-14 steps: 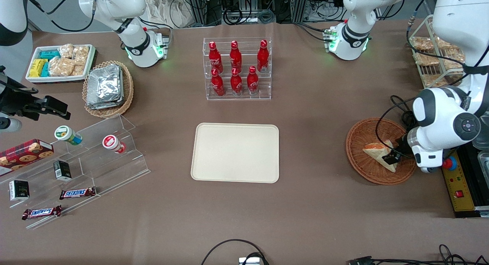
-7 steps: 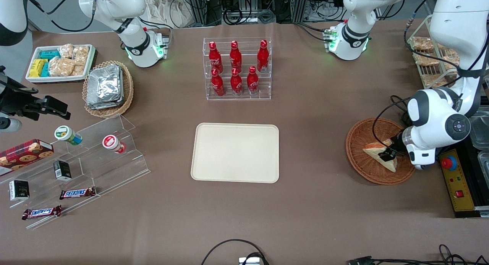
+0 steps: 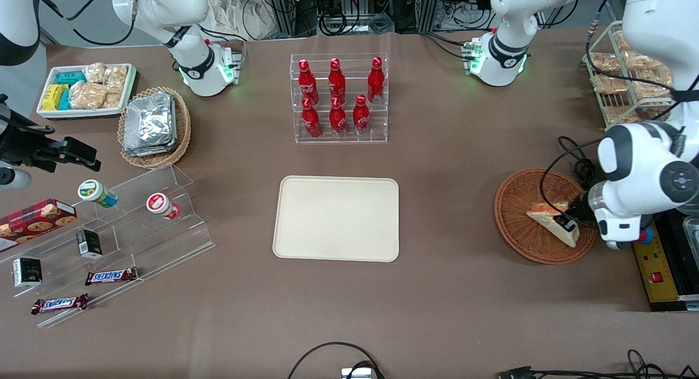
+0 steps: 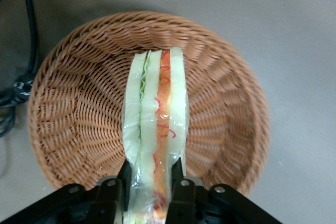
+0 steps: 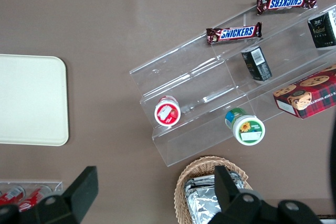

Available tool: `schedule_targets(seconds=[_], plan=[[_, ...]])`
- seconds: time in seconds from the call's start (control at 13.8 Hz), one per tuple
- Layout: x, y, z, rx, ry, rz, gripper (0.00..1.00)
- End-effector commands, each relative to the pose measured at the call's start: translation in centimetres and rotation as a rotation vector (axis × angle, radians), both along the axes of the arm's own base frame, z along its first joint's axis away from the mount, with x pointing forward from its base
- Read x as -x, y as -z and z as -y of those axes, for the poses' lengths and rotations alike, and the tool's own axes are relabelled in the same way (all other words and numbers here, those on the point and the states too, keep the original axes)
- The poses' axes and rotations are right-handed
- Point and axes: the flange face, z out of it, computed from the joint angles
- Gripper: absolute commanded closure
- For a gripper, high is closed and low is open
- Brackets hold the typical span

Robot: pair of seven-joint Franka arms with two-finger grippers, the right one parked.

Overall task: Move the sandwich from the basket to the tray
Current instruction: 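Lift the sandwich and carry it with the left gripper over the cream tray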

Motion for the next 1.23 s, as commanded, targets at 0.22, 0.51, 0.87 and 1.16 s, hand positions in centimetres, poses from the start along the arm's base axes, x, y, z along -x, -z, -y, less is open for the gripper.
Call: schedule_targets(seconds=[0.22,0.51,0.87,1.16], plan=[[-3.1,-11.2,7.6,0.046,0.289,0.025,1.00],[-1.3,-12.6,23.5,0.055,0.549,0.034,1.00],[-1.1,-4.9,40.7,0.099,0.715,0.016,1.00],[0.5,2.1,45.6,0.116,0.761,-0.016,1.00]])
